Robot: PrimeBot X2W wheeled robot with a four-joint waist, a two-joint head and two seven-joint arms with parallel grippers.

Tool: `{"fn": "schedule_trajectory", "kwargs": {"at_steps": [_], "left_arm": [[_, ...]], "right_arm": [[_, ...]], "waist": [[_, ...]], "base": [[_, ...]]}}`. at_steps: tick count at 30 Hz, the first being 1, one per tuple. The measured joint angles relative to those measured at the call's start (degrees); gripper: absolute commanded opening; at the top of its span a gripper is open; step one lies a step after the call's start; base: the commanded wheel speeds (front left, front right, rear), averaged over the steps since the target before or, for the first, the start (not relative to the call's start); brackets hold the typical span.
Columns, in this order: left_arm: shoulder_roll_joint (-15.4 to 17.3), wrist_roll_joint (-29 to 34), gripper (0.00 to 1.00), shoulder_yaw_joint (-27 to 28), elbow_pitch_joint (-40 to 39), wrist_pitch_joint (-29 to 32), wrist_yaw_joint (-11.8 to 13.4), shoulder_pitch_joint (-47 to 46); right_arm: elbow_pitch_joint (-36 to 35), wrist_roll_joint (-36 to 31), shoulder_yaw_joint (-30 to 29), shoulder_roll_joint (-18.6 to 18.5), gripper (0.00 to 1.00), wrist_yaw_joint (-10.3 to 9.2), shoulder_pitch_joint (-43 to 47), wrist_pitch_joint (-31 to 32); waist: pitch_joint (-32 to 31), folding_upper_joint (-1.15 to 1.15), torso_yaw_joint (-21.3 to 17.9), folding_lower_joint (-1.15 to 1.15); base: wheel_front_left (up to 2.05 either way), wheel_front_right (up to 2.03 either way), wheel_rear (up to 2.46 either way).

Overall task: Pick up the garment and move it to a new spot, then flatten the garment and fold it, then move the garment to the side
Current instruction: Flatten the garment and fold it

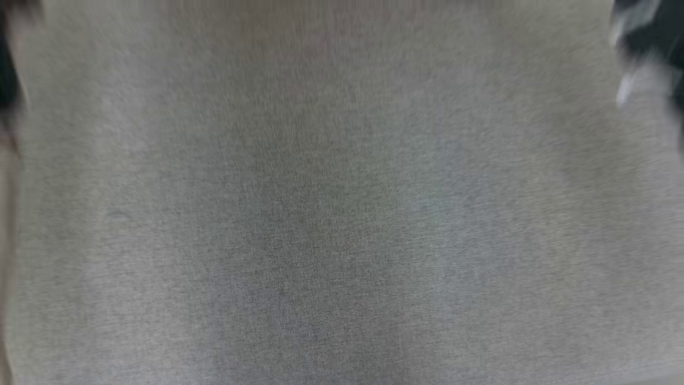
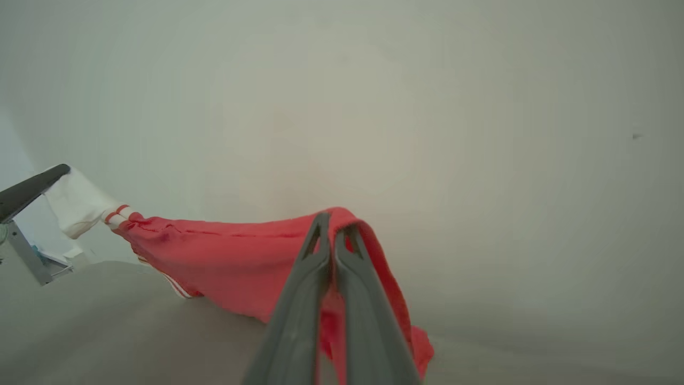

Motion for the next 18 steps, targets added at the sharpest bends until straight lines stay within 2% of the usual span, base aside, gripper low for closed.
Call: {"fn": "schedule_trajectory", "kwargs": {"at_steps": [3,7,9,13,18], "left_arm": [[1.2,-0.6,0.00,1.9,-11.0,-0.1,4.1,15.0],[0.6,-1.2,0.00,4.8,-25.2,-0.1,10.9,35.3],[0.2,-1.2,0.00,5.0,-30.7,-0.1,13.0,44.1],[-2.8,-2.1,0.00,6.8,-37.2,-0.1,15.1,57.3],[-8.0,-2.7,0.00,8.8,-39.7,-0.2,14.8,68.2]], "right_arm": [[-4.0,-1.1,-2.5,-0.7,0.00,0.00,10.9,0.0],[-7.3,-1.7,-5.4,-0.8,0.00,0.00,24.8,0.0],[-8.3,-1.9,-6.9,-0.8,0.00,0.00,30.9,0.0],[-9.9,-2.7,-9.1,-0.9,0.00,0.00,40.9,0.0],[-10.2,-3.6,-11.7,-0.6,0.00,0.00,51.9,0.0]], "waist": [[-3.0,0.00,-0.2,-0.01],[-6.9,0.00,-0.6,-0.01],[-8.6,-0.01,-0.8,-0.02],[-11.7,-0.01,-1.0,-0.02],[-14.7,-0.01,-0.5,-0.01]], "base": [[0.00,0.00,0.00],[0.00,0.00,0.00],[0.00,0.00,0.00],[0.00,0.00,0.00],[0.00,0.00,0.00]]}}
